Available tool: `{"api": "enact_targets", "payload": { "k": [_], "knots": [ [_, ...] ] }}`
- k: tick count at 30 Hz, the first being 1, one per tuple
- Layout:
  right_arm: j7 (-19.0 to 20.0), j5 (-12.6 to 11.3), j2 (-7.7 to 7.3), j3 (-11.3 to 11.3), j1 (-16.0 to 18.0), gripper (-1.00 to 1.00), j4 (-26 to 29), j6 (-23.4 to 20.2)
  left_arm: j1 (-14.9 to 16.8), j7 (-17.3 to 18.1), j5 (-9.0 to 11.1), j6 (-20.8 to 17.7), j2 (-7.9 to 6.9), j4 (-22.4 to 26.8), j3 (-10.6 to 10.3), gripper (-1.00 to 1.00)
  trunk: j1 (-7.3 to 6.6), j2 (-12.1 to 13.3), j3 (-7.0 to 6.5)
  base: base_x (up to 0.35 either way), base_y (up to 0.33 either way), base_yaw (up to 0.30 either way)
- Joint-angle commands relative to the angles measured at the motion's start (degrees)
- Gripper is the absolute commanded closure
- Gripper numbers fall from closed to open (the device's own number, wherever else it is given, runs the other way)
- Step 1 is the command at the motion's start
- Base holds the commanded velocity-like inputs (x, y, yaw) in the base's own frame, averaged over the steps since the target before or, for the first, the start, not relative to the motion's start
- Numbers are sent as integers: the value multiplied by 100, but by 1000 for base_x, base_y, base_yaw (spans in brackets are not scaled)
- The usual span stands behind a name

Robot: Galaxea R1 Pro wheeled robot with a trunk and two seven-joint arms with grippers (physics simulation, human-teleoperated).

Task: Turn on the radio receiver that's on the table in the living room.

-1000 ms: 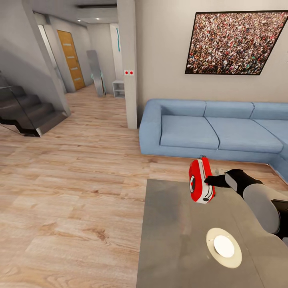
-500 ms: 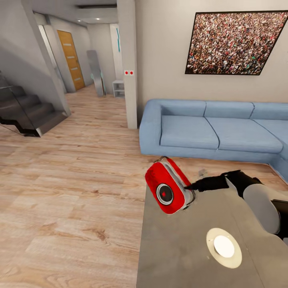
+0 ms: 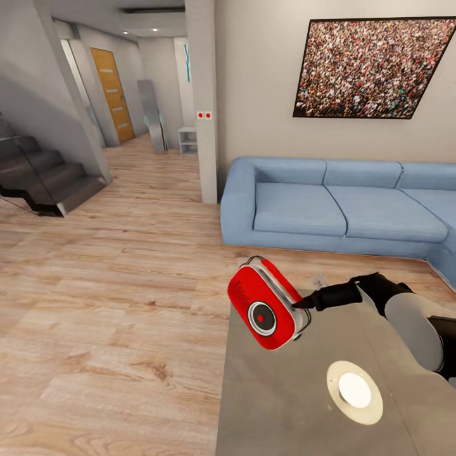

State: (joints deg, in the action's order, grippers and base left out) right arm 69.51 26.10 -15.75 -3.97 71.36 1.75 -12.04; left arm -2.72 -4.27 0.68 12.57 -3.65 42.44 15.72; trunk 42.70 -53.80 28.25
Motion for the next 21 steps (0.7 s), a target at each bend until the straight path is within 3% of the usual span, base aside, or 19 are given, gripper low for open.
{"api": "enact_targets", "payload": {
  "k": [1, 4, 6, 7, 9, 11, 12, 15, 16, 18, 21],
  "knots": [
    [1, -8, 1, -43, 1, 100, 1, 0, 0, 8, 18, -15, 11, 56, -3, 100, 0, 0, 0, 0, 0, 0],
    [1, -8, 2, -43, 1, 100, 1, 0, 63, 138, 49, -525, 34, 810, -33, 100, 0, 0, 0, 0, 0, 0],
    [1, -7, 2, -43, 1, 100, 1, 0, 200, 317, 53, -1286, 77, 1209, -82, 100, 0, 0, 0, 0, 0, 0],
    [1, -5, 2, -43, 1, 100, 1, 0, 363, 487, 54, -1913, 154, 1504, -177, 100, 0, 0, 0, 0, 0, 0],
    [1, -3, 2, -43, 1, 100, 1, 0, 600, 663, 55, -2637, 271, 1935, -360, 100, 0, 0, 0, 0, 0, 0],
    [1, -6, 2, -43, 1, 100, 1, 0, 869, 761, 55, -3288, 451, 2394, -748, 100, 0, 0, 0, 0, 0, 0],
    [1, -6, 2, -43, 1, 100, 1, 0, 1047, 806, 55, -3602, 607, 2555, -1112, 100, 0, 0, 0, 0, 0, 0],
    [1, -2, 2, -43, 1, 100, 1, 0, 1453, 901, 49, -4103, 1021, 2670, -1894, 100, 0, 0, 0, 0, 0, 0],
    [1, -1, 2, -43, 1, 100, 1, 0, 1713, 941, 39, -4341, 1364, 2696, -2243, 100, 0, 0, 0, 0, 0, 0],
    [1, 0, 2, -43, 1, 100, 1, 0, 2004, 970, 35, -4543, 1364, 2710, -2442, 100, 0, 0, 0, 0, 0, 0],
    [1, 1, 2, -43, 1, 100, 1, 0, 2167, 1129, 42, -4602, 1364, 2705, -2501, 100, 0, 0, 0, 0, 0, 0]
  ]
}}
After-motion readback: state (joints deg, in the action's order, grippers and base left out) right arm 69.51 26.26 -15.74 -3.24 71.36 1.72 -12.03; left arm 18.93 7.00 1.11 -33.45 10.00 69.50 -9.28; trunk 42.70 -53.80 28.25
